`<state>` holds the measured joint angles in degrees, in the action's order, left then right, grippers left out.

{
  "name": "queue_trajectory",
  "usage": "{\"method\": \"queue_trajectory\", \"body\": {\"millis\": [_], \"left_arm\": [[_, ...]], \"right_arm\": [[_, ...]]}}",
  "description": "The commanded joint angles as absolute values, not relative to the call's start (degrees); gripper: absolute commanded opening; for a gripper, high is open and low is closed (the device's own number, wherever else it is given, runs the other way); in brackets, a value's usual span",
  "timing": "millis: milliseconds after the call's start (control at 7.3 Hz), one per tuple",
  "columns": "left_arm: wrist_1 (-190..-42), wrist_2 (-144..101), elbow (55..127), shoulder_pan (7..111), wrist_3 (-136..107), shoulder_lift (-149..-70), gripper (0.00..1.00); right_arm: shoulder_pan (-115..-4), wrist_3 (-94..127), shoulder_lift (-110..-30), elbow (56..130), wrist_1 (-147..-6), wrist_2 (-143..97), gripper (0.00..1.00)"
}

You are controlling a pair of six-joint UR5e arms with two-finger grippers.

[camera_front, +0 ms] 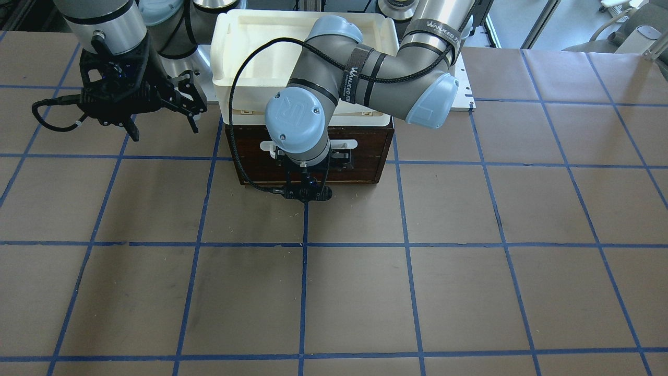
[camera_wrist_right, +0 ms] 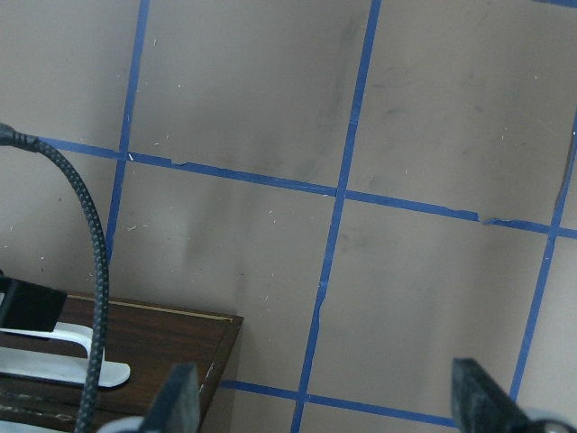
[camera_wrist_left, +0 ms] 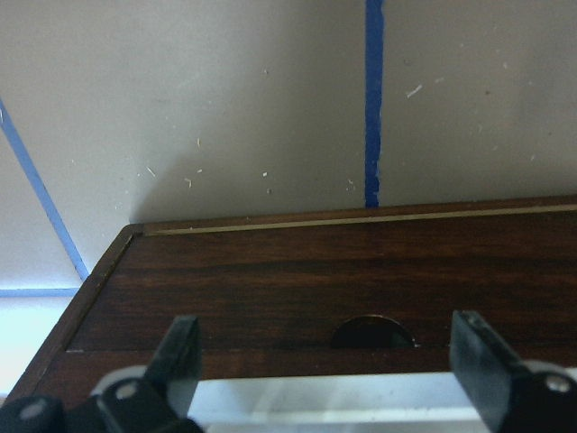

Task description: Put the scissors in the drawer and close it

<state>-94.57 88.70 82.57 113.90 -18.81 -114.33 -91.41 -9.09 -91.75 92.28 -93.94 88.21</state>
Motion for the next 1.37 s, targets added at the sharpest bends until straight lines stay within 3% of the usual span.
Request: {"method": "queue_trajectory", "body": {"millis": [0, 411, 821, 1232], "left_arm": [[-83.49, 93.75, 81.39, 113.73, -18.02, -113.73, 1.0], [-70.86, 97.88, 81.39, 113.47, -18.11, -110.68, 1.0], [-71.54, 100.55, 82.44, 112.68, -18.02, -101.53, 1.0], [-73.38, 97.4, 84.19, 105.41, -14.71, -98.98, 1.0]], "right_arm": [[-91.41, -9.23, -91.76, 92.29, -94.3, 88.68, 1.0], [-91.41, -9.23, -91.67, 92.29, -94.39, 88.68, 1.0], [-91.05, -9.32, -91.67, 92.37, -94.48, 88.77, 1.0], [-91.05, -9.32, -91.67, 92.37, -94.48, 88.77, 1.0]]}}
